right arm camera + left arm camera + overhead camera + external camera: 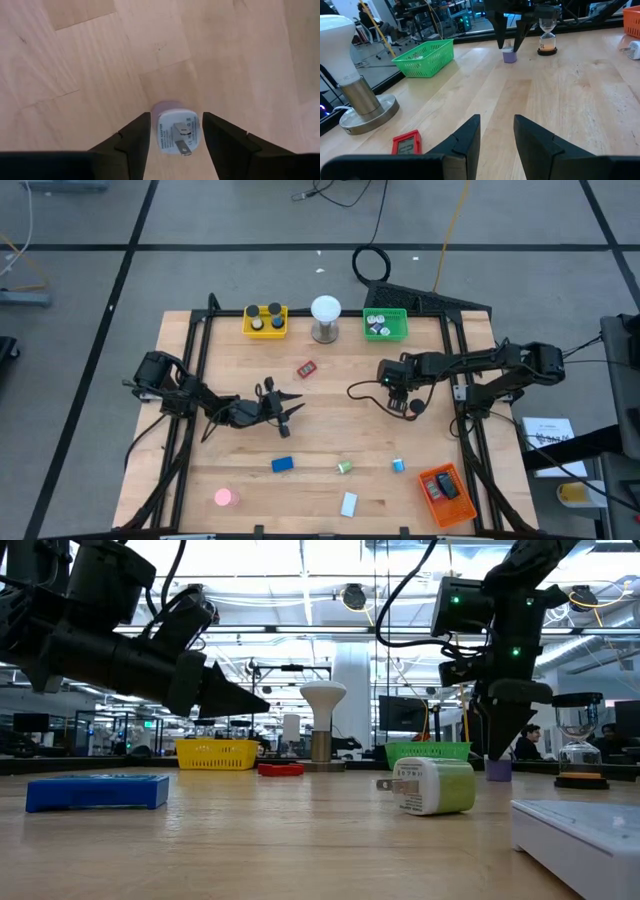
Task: Pick & Place Office items
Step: Put the purple charger adapter into the green bin
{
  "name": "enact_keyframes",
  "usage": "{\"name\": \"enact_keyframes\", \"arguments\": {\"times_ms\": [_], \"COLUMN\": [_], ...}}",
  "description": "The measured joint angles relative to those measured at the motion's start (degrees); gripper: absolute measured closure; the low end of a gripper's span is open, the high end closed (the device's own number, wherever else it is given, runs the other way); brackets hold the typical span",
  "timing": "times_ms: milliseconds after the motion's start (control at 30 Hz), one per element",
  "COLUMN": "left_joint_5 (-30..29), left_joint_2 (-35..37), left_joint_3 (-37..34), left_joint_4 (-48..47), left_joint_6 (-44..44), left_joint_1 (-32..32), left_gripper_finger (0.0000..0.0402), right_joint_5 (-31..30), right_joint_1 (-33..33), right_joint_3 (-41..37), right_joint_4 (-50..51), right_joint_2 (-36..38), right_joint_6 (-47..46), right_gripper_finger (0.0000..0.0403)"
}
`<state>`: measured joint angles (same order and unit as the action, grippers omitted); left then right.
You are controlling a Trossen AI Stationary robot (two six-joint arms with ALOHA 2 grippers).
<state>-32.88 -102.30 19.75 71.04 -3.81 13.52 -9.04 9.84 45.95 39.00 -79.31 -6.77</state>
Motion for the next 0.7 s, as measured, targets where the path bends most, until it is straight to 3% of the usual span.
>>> {"name": "enact_keyframes", "arguments": {"times_ms": [433, 700], "left_joint_5": [0.00, 0.00], "left_joint_2": [0.00, 0.00], "left_joint_3": [0.00, 0.00], "left_joint_4": [-0.21, -0.32], "left_joint_6": [0.02, 0.01], "left_joint_1": [0.00, 0.00], "left_gripper_finger": [0.0282, 0.0282], "right_joint_5": [-1.24, 2.93], "right_joint_1": [0.01, 2.95], "right_joint_3": [-4.60, -4.94], "right_joint_4": [-4.56, -7.69], "right_joint_2": [0.02, 0.09], "right_joint_6": [1.48, 1.60], "right_gripper_finger": [0.0219, 0.0267]}}
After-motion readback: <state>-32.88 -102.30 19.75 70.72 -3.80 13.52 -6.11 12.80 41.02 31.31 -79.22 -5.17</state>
